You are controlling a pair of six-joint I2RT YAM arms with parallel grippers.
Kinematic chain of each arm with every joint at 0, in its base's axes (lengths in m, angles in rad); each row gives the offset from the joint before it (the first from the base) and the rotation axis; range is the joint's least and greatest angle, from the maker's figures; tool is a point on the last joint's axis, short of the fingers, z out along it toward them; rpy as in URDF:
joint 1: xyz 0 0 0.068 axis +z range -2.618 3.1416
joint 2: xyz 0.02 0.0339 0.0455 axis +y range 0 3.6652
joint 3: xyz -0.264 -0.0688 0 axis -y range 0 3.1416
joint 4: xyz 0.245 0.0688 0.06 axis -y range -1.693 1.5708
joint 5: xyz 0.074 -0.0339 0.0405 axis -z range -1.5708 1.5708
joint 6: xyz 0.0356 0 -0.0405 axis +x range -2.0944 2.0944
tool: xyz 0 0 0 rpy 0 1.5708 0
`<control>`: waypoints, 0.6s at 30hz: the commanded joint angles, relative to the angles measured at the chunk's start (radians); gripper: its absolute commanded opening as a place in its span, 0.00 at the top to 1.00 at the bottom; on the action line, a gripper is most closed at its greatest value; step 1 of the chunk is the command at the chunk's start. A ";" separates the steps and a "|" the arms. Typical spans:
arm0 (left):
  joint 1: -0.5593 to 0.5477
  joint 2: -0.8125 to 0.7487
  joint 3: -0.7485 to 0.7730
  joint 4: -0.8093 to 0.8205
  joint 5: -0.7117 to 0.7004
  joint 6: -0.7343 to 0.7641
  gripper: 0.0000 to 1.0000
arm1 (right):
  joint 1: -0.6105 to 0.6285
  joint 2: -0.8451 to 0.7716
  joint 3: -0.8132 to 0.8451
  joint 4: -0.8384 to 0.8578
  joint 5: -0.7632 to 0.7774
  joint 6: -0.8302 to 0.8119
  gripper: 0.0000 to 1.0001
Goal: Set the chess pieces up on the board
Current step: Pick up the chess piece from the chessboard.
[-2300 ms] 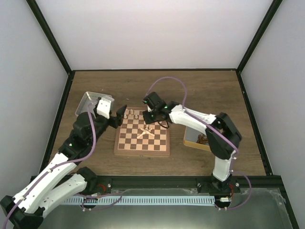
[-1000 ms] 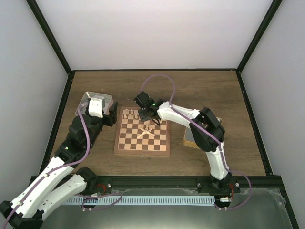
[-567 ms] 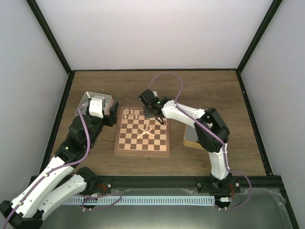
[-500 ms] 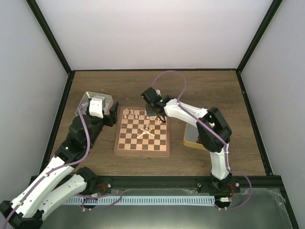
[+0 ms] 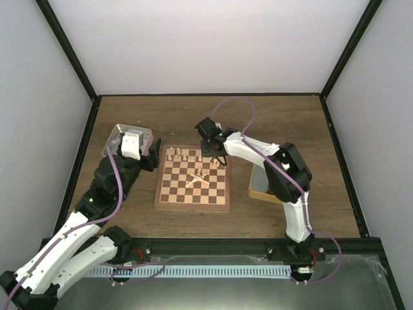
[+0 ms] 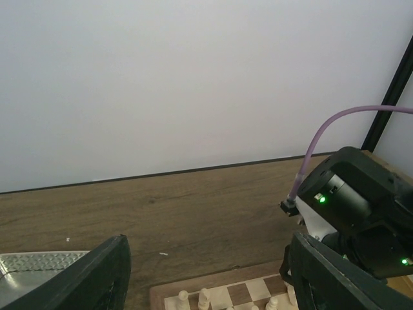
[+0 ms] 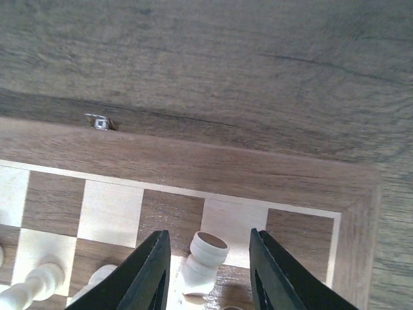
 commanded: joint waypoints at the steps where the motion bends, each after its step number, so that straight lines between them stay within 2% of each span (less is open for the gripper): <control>1: 0.001 -0.001 -0.008 0.011 0.008 -0.010 0.31 | 0.003 0.042 0.026 -0.009 -0.025 0.002 0.64; 8: 0.001 -0.001 -0.008 0.012 0.010 -0.013 0.31 | 0.002 0.062 0.024 -0.010 -0.042 0.002 0.65; 18: 0.000 0.000 -0.010 0.013 0.013 -0.013 0.31 | 0.002 0.097 0.049 0.009 -0.064 0.003 0.77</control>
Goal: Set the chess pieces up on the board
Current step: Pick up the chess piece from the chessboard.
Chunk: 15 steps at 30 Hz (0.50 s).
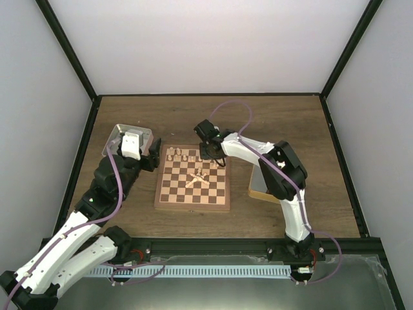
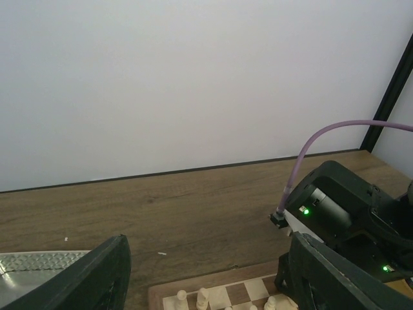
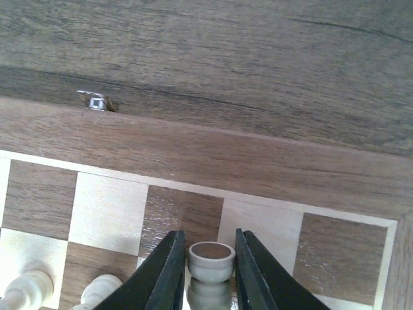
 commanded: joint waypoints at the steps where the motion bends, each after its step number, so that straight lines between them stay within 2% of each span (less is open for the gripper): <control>1: 0.001 -0.002 -0.010 0.014 0.010 -0.009 0.31 | 0.002 0.039 0.042 0.008 -0.004 0.005 0.78; 9: 0.001 0.010 -0.009 0.018 0.028 -0.020 0.31 | 0.003 -0.030 0.005 0.107 0.008 -0.020 0.81; 15: 0.001 0.026 -0.009 0.021 0.066 -0.042 0.30 | -0.007 -0.193 -0.097 0.235 -0.043 0.034 0.81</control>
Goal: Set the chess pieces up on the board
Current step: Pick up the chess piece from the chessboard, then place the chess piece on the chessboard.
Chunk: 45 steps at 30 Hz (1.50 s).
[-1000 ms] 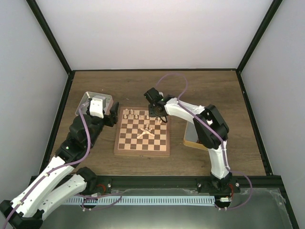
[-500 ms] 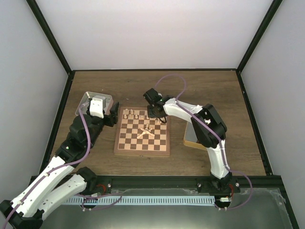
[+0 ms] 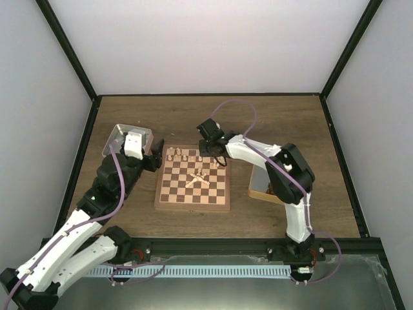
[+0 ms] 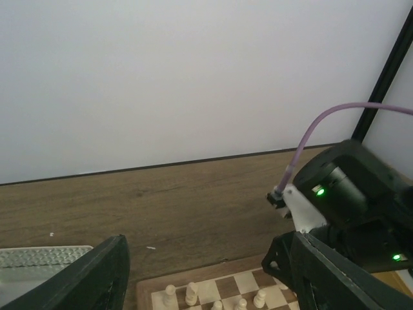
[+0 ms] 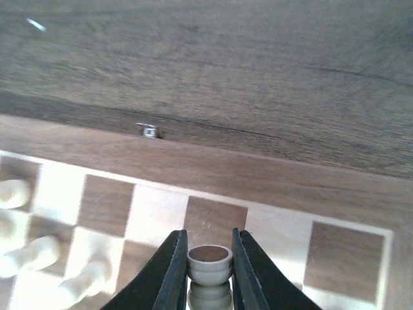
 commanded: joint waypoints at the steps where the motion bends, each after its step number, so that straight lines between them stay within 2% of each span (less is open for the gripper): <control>1: 0.001 0.011 -0.008 0.024 0.061 -0.034 0.28 | -0.010 -0.177 -0.064 0.129 -0.051 0.068 0.81; 7: 0.002 0.029 -0.058 0.147 0.238 -0.165 0.18 | -0.019 -0.414 -0.264 0.361 -0.216 0.307 0.80; 10: 0.001 0.045 -0.088 0.245 0.308 -0.274 0.11 | -0.019 -0.525 -0.375 0.567 -0.327 0.419 0.80; 13: 0.001 0.068 -0.100 0.321 0.365 -0.367 0.09 | -0.019 -0.589 -0.469 0.781 -0.452 0.516 0.80; 17: 0.001 0.109 -0.111 0.405 0.424 -0.489 0.10 | -0.019 -0.629 -0.536 0.966 -0.557 0.623 0.81; 23: 0.001 0.159 -0.143 0.551 0.460 -0.696 0.20 | -0.019 -0.636 -0.589 1.153 -0.625 0.739 0.81; 28: 0.000 0.201 -0.150 0.627 0.476 -0.791 0.34 | -0.017 -0.623 -0.604 1.231 -0.662 0.793 0.81; 33: 0.000 0.247 -0.143 0.662 0.512 -0.812 0.48 | -0.016 -0.615 -0.603 1.233 -0.664 0.817 0.81; 45: 0.000 0.280 -0.147 0.674 0.546 -0.818 0.69 | -0.016 -0.578 -0.583 1.199 -0.677 0.804 0.81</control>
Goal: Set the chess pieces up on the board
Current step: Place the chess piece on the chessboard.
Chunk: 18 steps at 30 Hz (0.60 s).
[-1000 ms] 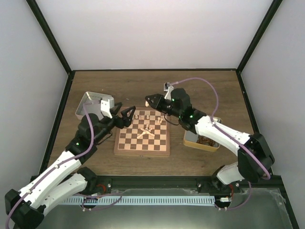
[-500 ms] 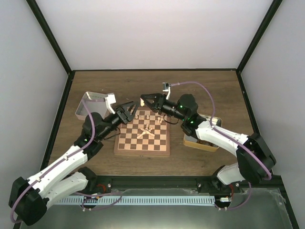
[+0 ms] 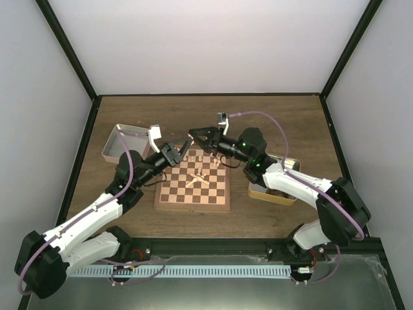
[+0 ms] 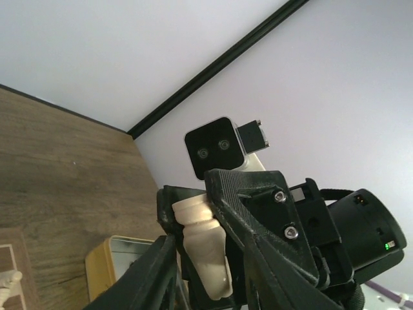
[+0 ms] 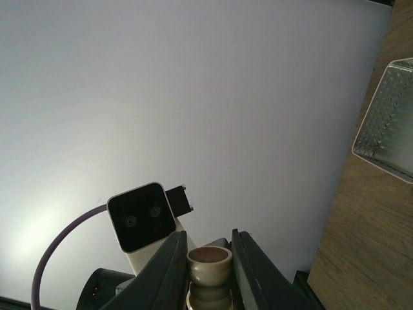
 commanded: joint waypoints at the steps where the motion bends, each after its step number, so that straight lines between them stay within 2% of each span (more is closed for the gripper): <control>1: 0.000 0.006 -0.004 0.029 0.018 0.006 0.71 | -0.001 0.003 0.021 0.006 -0.005 -0.016 0.81; 10: 0.000 0.061 0.004 0.058 0.123 -0.089 0.71 | -0.001 -0.008 0.017 -0.020 0.023 -0.058 0.81; 15: 0.000 0.035 -0.003 0.060 0.089 -0.067 0.81 | -0.001 -0.014 0.012 -0.027 0.026 -0.063 0.81; 18: -0.001 0.022 -0.005 0.045 0.072 -0.054 0.91 | -0.001 -0.022 0.002 -0.034 0.037 -0.067 0.81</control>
